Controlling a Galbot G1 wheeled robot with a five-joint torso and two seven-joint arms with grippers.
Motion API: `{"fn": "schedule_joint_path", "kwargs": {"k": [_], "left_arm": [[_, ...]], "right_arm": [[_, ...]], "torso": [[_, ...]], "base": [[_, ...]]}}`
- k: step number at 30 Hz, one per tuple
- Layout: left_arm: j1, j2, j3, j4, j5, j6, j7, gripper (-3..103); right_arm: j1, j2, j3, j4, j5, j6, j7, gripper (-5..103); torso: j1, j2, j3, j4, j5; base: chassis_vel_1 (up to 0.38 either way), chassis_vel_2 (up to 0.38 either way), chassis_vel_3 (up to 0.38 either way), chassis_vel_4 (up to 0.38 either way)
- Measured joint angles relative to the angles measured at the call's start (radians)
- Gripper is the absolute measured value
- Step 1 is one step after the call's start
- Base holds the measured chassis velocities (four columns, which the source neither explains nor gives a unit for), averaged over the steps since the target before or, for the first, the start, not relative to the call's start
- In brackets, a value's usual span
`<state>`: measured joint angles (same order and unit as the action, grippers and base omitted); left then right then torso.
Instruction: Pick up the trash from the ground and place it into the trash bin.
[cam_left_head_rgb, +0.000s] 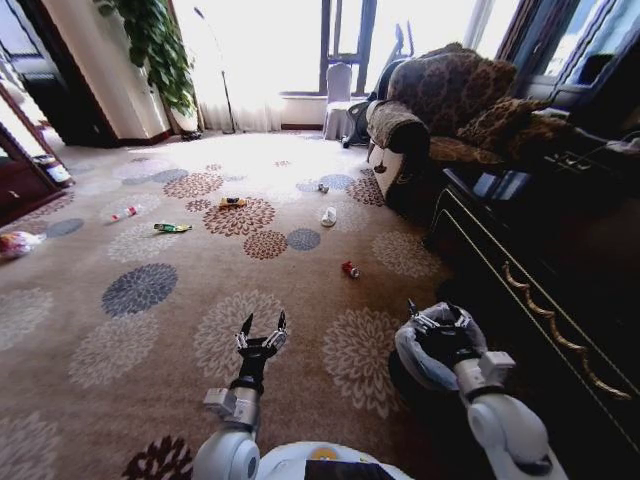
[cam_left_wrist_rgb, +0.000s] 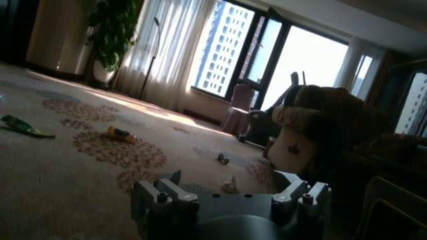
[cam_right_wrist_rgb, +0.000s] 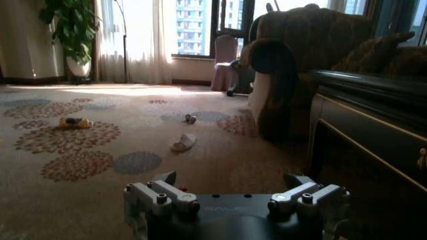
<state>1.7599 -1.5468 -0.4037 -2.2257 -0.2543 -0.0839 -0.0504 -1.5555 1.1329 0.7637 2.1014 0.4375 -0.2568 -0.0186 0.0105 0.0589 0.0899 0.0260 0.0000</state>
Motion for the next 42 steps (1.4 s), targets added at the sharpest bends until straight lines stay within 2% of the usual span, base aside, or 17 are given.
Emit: {"fn": "schedule_joint_path", "kwargs": {"k": [1, 4, 11, 12, 14, 18, 20, 26, 30, 33, 35, 36, 39, 42], "left_arm": [[0.000, 0.000, 0.000, 0.000, 0.000, 0.000, 0.000, 93], [-0.010, 0.001, -0.014, 0.012, -0.016, 0.000, -0.003, 93], [-0.030, 0.006, -0.016, 0.042, -0.048, 0.013, -0.017, 93], [-0.035, 0.005, -0.012, 0.052, -0.049, 0.014, -0.019, 90], [-0.038, 0.003, -0.011, 0.057, -0.049, 0.014, -0.020, 92], [-0.054, -0.003, -0.009, 0.078, -0.060, 0.014, -0.028, 93], [-0.065, 0.003, -0.012, 0.093, -0.070, 0.014, -0.033, 93], [-0.070, 0.011, -0.018, 0.100, -0.078, 0.012, -0.041, 96], [-0.070, 0.015, -0.019, 0.106, -0.078, 0.012, -0.044, 92], [-0.070, 0.011, -0.017, 0.112, -0.073, 0.010, -0.048, 97], [-0.069, 0.009, -0.013, 0.113, -0.063, 0.007, -0.049, 90], [-0.069, 0.009, -0.013, 0.113, -0.063, 0.007, -0.049, 90], [-0.063, 0.007, -0.012, 0.096, -0.059, 0.006, -0.052, 96], [-0.062, 0.005, -0.013, 0.092, -0.059, 0.006, -0.054, 91]], "right_arm": [[0.000, 0.000, 0.000, 0.000, 0.000, 0.000, 0.000, 100], [0.012, -0.065, 0.064, -0.061, 0.048, -0.040, 0.000, 100], [-0.031, -0.114, 0.160, -0.131, 0.162, -0.108, 0.000, 100], [-0.042, -0.126, 0.164, -0.150, 0.168, -0.109, 0.000, 100], [-0.046, -0.132, 0.164, -0.162, 0.168, -0.108, 0.000, 100], [-0.048, -0.169, 0.152, -0.217, 0.145, -0.101, 0.000, 100], [-0.025, -0.208, 0.121, -0.271, 0.136, -0.105, 0.000, 100], [-0.011, -0.251, 0.085, -0.329, 0.086, -0.102, 0.000, 100], [-0.020, -0.278, 0.059, -0.350, 0.080, -0.104, 0.000, 100], [-0.037, -0.298, 0.043, -0.349, 0.071, -0.107, 0.000, 100], [-0.033, -0.322, 0.030, -0.346, 0.075, -0.127, 0.000, 100], [-0.033, -0.322, 0.030, -0.346, 0.075, -0.127, 0.000, 100], [-0.025, -0.391, 0.006, -0.350, 0.116, -0.182, 0.000, 100], [-0.026, -0.422, -0.005, -0.353, 0.138, -0.201, 0.000, 100]], "torso": [[0.000, 0.000, 0.000, 0.0000, 0.0000], [0.000, 0.000, 0.000, -0.0002, 0.0004], [0.000, 0.000, 0.000, -0.0003, -0.0001], [0.000, 0.000, 0.000, -0.0005, 0.0000], [0.000, 0.000, 0.000, -0.0005, 0.0000], [0.000, 0.000, 0.000, -0.0005, 0.0002], [0.000, 0.000, 0.000, -0.0001, 0.0000], [0.000, 0.000, 0.000, -0.0002, -0.0001], [0.000, 0.000, 0.000, -0.0002, 0.0001], [0.000, 0.000, 0.000, -0.0005, 0.0001], [0.000, 0.000, 0.000, -0.0005, 0.0001], [0.000, 0.000, 0.000, -0.0005, 0.0001], [0.000, 0.000, 0.000, 0.0000, -0.0002], [0.000, 0.000, 0.000, -0.0003, 0.0000]], "base": [[0.056, 0.023, -0.013, -0.021], [0.000, 0.000, 0.000, 0.000], [0.000, 0.000, 0.000, 0.000], [0.000, 0.000, 0.000, 0.000], [0.000, 0.000, 0.000, 0.000], [0.000, 0.000, 0.000, 0.000], [0.000, 0.000, 0.000, 0.000], [0.000, 0.000, 0.000, 0.000], [0.000, 0.000, 0.000, 0.000], [0.000, 0.000, 0.000, 0.000], [0.000, 0.000, 0.000, 0.000], [0.000, 0.000, 0.000, 0.000], [0.000, 0.000, 0.000, 0.000], [0.000, 0.000, 0.000, 0.000]]}}
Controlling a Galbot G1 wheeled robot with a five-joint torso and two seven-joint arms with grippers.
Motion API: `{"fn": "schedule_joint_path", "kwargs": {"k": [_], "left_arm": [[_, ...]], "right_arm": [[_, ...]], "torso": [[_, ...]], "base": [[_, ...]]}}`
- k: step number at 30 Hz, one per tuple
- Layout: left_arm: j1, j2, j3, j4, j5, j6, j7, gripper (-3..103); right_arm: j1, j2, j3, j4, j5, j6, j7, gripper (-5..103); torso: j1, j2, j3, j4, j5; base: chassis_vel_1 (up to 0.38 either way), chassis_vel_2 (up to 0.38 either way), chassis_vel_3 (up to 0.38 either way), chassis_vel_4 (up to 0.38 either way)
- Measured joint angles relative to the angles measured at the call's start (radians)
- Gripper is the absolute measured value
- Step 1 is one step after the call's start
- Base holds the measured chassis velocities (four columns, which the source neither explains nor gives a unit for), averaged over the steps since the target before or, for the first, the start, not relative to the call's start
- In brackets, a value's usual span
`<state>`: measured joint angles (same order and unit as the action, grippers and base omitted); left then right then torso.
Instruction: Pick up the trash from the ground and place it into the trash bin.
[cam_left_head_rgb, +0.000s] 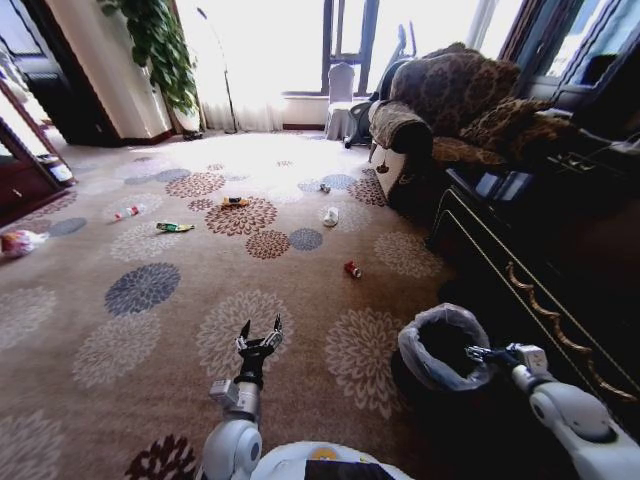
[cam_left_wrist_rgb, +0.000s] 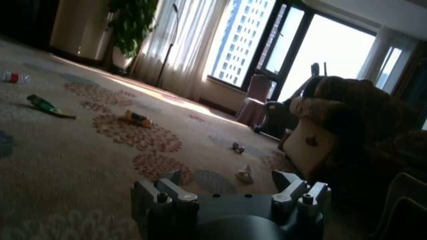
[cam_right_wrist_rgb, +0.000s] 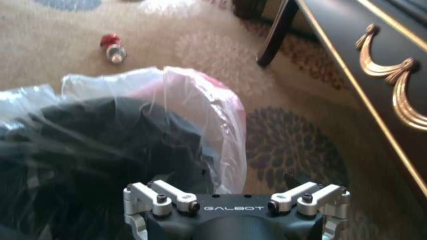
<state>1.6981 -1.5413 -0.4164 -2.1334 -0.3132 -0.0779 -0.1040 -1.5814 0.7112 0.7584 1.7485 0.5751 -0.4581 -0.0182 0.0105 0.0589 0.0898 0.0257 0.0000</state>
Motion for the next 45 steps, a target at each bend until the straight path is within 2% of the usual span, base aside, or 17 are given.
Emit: {"fn": "schedule_joint_path", "kwargs": {"k": [5, 9, 10, 11, 13, 18, 27, 28, 29, 32, 33, 35, 38, 39, 41, 42, 45], "left_arm": [[0.003, -0.009, 0.003, 0.002, 0.004, -0.003, -0.003, 97], [0.005, -0.018, 0.009, 0.009, 0.011, -0.005, -0.009, 90], [0.005, -0.018, 0.009, 0.009, 0.011, -0.005, -0.009, 90], [0.007, -0.019, 0.013, 0.010, 0.018, -0.006, -0.012, 92], [0.012, -0.020, 0.021, 0.006, 0.027, -0.006, -0.021, 93], [0.015, -0.015, 0.028, 0.002, 0.034, -0.006, -0.023, 93], [0.033, -0.011, 0.046, -0.004, 0.054, -0.006, -0.024, 93], [0.039, -0.016, 0.054, -0.005, 0.063, -0.012, -0.025, 93], [0.041, -0.018, 0.055, -0.005, 0.064, -0.014, -0.026, 93], [0.042, -0.017, 0.054, -0.005, 0.064, -0.016, -0.028, 93], [0.042, -0.015, 0.053, -0.004, 0.064, -0.018, -0.029, 93], [0.041, -0.012, 0.053, -0.004, 0.063, -0.018, -0.035, 93], [0.026, 0.015, 0.059, 0.003, 0.046, -0.007, -0.075, 93], [0.026, 0.015, 0.059, 0.003, 0.046, -0.007, -0.075, 93], [0.016, 0.035, 0.061, 0.004, 0.042, -0.001, -0.077, 93], [0.013, 0.039, 0.063, 0.004, 0.041, 0.001, -0.077, 93], [0.011, 0.036, 0.069, 0.003, 0.043, 0.003, -0.076, 93]], "right_arm": [[0.005, -0.062, -0.029, -0.009, 0.064, -0.038, 0.000, 101], [0.018, -0.093, -0.050, -0.021, 0.063, -0.049, 0.000, 95], [0.018, -0.093, -0.050, -0.021, 0.063, -0.049, 0.000, 95], [0.034, -0.096, -0.058, -0.030, 0.039, -0.051, 0.000, 89], [0.064, -0.097, -0.087, -0.047, 0.021, -0.062, 0.000, 85], [0.104, -0.100, -0.153, -0.066, 0.037, -0.085, 0.000, 93], [0.170, -0.106, -0.224, -0.108, 0.041, -0.097, 0.000, 88], [0.199, -0.121, -0.253, -0.121, 0.050, -0.107, 0.000, 78], [0.208, -0.123, -0.264, -0.123, 0.051, -0.110, 0.000, 72], [0.217, -0.127, -0.279, -0.127, 0.050, -0.112, 0.000, 66], [0.220, -0.131, -0.289, -0.130, 0.047, -0.113, 0.000, 56], [0.220, -0.133, -0.292, -0.131, 0.044, -0.114, 0.000, 56], [0.226, -0.136, -0.297, -0.142, 0.027, -0.121, 0.000, 39], [0.226, -0.136, -0.297, -0.142, 0.027, -0.121, 0.000, 39], [0.238, -0.140, -0.307, -0.152, 0.026, -0.124, 0.000, 28], [0.242, -0.142, -0.311, -0.156, 0.027, -0.124, 0.000, 28], [0.252, -0.146, -0.319, -0.162, 0.027, -0.125, -0.001, 18]], "torso": [[0.000, 0.000, 0.000, 0.0000, 0.0000], [0.000, 0.000, 0.000, 0.0000, 0.0000], [0.000, 0.000, 0.000, 0.0000, 0.0000], [0.000, 0.000, 0.000, -0.0001, -0.0001], [0.000, 0.000, 0.000, 0.0001, 0.0001], [0.000, 0.000, 0.000, 0.0000, 0.0001], [0.000, 0.000, 0.000, 0.0000, 0.0001], [0.000, 0.000, 0.000, 0.0000, -0.0002], [0.000, 0.000, 0.000, 0.0001, -0.0001], [0.000, 0.000, 0.000, 0.0002, -0.0001], [0.000, 0.000, 0.000, 0.0001, -0.0001], [0.000, 0.000, 0.000, 0.0001, -0.0001], [0.000, 0.000, 0.000, -0.0001, -0.0001], [0.000, 0.000, 0.000, -0.0001, -0.0001], [0.000, 0.000, 0.000, 0.0000, -0.0001], [0.000, 0.000, 0.000, 0.0001, 0.0003], [0.000, 0.000, 0.000, 0.0000, 0.0003]], "base": [[0.000, 0.000, 0.000, 0.000], [0.000, 0.000, 0.000, 0.000], [0.000, 0.000, 0.000, 0.000], [0.000, 0.000, 0.000, 0.000], [0.000, 0.000, 0.000, 0.000], [0.000, 0.000, 0.000, 0.000], [0.000, 0.000, 0.000, 0.000], [0.000, 0.000, 0.000, 0.000], [0.000, 0.000, 0.000, 0.000], [0.000, 0.000, 0.000, 0.000], [0.000, 0.000, 0.000, 0.000], [0.000, 0.000, 0.000, 0.000], [0.000, 0.000, 0.000, 0.000], [0.000, 0.000, 0.000, 0.000], [0.000, 0.000, 0.000, 0.000], [0.000, 0.000, 0.000, 0.000], [0.000, 0.000, 0.000, 0.000]]}}
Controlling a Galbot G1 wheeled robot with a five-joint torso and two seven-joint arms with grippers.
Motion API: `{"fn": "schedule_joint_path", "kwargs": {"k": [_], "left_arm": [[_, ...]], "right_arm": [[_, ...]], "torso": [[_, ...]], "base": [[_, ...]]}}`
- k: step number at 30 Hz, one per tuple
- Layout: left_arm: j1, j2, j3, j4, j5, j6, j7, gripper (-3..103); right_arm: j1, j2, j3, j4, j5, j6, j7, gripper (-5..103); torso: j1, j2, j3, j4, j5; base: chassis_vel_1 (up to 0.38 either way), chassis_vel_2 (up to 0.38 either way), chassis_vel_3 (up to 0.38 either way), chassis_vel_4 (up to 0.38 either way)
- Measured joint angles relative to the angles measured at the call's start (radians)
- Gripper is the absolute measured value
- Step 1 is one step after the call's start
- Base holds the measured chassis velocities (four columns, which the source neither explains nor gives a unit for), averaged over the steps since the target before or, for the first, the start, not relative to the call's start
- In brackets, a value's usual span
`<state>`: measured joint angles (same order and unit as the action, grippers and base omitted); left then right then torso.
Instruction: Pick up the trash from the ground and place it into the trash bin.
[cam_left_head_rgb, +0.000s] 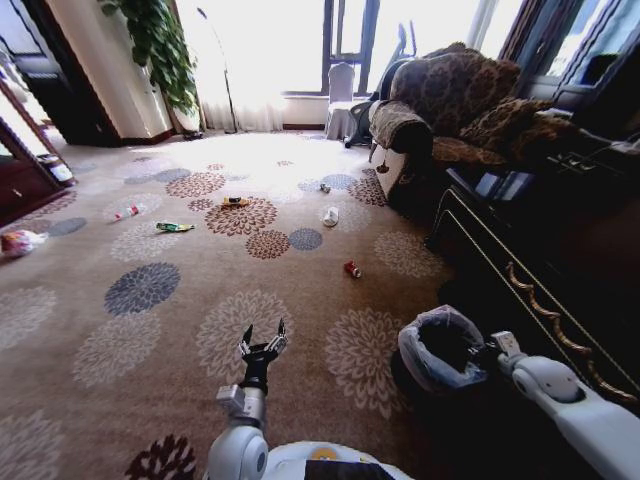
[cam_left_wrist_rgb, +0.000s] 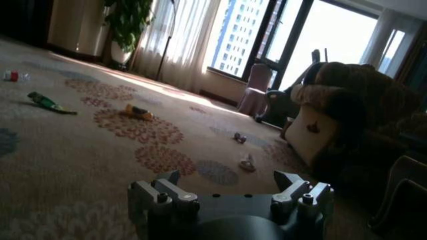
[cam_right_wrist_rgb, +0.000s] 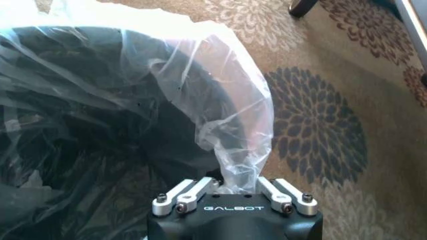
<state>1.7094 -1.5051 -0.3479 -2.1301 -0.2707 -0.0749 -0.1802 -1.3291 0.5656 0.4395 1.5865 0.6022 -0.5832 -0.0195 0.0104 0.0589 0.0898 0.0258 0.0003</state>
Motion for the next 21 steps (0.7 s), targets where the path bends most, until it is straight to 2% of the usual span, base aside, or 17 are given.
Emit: {"fn": "schedule_joint_path", "kwargs": {"k": [2, 4, 12, 15, 16, 21], "left_arm": [[0.003, -0.005, 0.008, 0.000, 0.004, 0.000, 0.000, 93], [0.006, -0.006, 0.012, 0.000, 0.009, 0.000, 0.001, 93], [0.017, -0.011, 0.012, 0.000, 0.017, -0.009, 0.002, 93], [0.026, -0.015, 0.012, 0.000, 0.022, -0.016, 0.002, 93], [0.028, -0.015, 0.012, 0.000, 0.024, -0.017, 0.002, 93], [0.032, -0.013, 0.015, -0.005, 0.030, -0.018, 0.002, 93]], "right_arm": [[0.009, -0.008, -0.012, -0.005, 0.000, 0.000, -0.001, 9], [0.012, -0.012, -0.019, -0.008, 0.000, 0.001, -0.002, 7], [0.010, -0.014, -0.022, -0.006, -0.006, 0.010, -0.002, 7], [-0.019, -0.012, 0.011, 0.026, 0.019, 0.015, -0.001, 7], [-0.030, -0.008, 0.027, 0.047, 0.031, 0.016, 0.000, 2], [-0.058, 0.004, 0.073, 0.109, 0.066, 0.014, 0.003, 0]], "torso": [[0.000, 0.000, 0.000, 0.0001, -0.0006], [0.000, 0.000, 0.000, 0.0000, -0.0008], [0.000, 0.000, 0.000, -0.0001, -0.0003], [0.000, 0.000, 0.000, -0.0002, -0.0001], [0.000, 0.000, 0.000, -0.0003, -0.0002], [0.000, 0.000, 0.000, 0.0001, 0.0001]], "base": [[0.000, 0.000, 0.000, 0.000], [0.000, 0.000, 0.000, 0.000], [0.000, 0.000, 0.000, 0.000], [0.000, 0.000, 0.000, 0.000], [0.000, 0.000, 0.000, 0.000], [0.000, 0.000, 0.000, 0.000]]}}
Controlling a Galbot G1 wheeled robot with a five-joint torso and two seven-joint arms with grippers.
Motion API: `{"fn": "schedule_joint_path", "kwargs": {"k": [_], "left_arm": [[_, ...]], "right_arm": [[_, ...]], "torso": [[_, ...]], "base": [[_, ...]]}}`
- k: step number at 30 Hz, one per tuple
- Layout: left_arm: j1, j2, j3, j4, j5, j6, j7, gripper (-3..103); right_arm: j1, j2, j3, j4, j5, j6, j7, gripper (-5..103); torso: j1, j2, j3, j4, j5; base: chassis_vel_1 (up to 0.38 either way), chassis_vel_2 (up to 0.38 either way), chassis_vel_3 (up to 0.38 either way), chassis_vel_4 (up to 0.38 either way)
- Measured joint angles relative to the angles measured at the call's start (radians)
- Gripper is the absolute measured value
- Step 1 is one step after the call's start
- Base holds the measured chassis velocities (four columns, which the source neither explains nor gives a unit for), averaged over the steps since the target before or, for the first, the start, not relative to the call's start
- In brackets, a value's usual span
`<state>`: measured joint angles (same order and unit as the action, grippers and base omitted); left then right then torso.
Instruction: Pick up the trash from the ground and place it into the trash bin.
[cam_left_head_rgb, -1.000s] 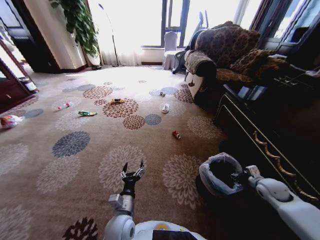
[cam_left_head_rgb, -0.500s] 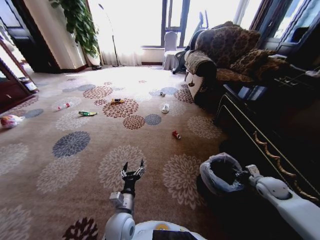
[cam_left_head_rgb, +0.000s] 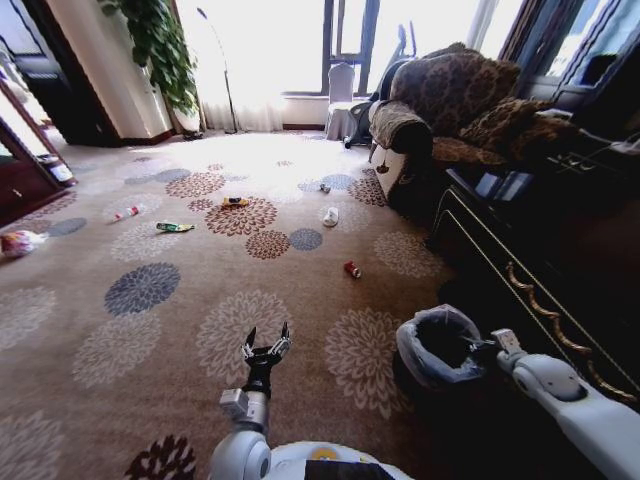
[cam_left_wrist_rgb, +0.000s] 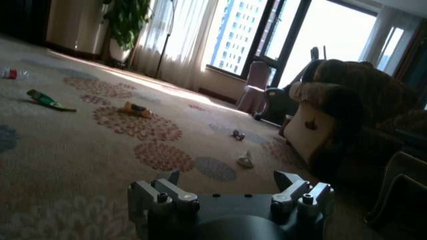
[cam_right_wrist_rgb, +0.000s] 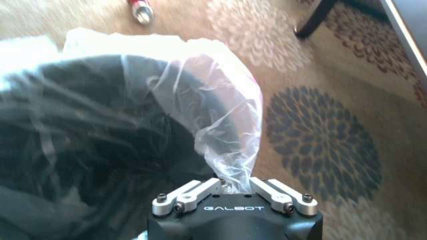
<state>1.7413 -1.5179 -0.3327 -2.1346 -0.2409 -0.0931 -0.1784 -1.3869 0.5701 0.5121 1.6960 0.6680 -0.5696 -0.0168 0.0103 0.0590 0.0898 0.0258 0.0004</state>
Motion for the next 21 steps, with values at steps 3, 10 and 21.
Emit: {"fn": "schedule_joint_path", "kwargs": {"k": [3, 10, 21], "left_arm": [[0.002, 0.001, 0.005, -0.002, 0.005, 0.000, 0.000, 93], [0.010, -0.003, 0.015, -0.013, 0.015, -0.003, 0.000, 93], [0.033, 0.002, 0.012, -0.052, 0.018, -0.003, 0.001, 93]], "right_arm": [[-0.018, 0.012, 0.034, 0.046, 0.028, -0.006, 0.000, 0], [-0.040, 0.062, 0.093, 0.173, 0.091, -0.008, 0.001, 0], [-0.041, 0.186, 0.105, 0.323, 0.158, 0.039, 0.000, 0]], "torso": [[0.000, 0.000, 0.000, 0.0001, 0.0003], [0.000, 0.000, 0.000, 0.0001, -0.0005], [0.000, 0.000, 0.000, -0.0001, -0.0003]], "base": [[0.000, 0.000, 0.000, 0.000], [0.000, 0.000, 0.000, 0.000], [0.000, 0.000, 0.000, 0.000]]}}
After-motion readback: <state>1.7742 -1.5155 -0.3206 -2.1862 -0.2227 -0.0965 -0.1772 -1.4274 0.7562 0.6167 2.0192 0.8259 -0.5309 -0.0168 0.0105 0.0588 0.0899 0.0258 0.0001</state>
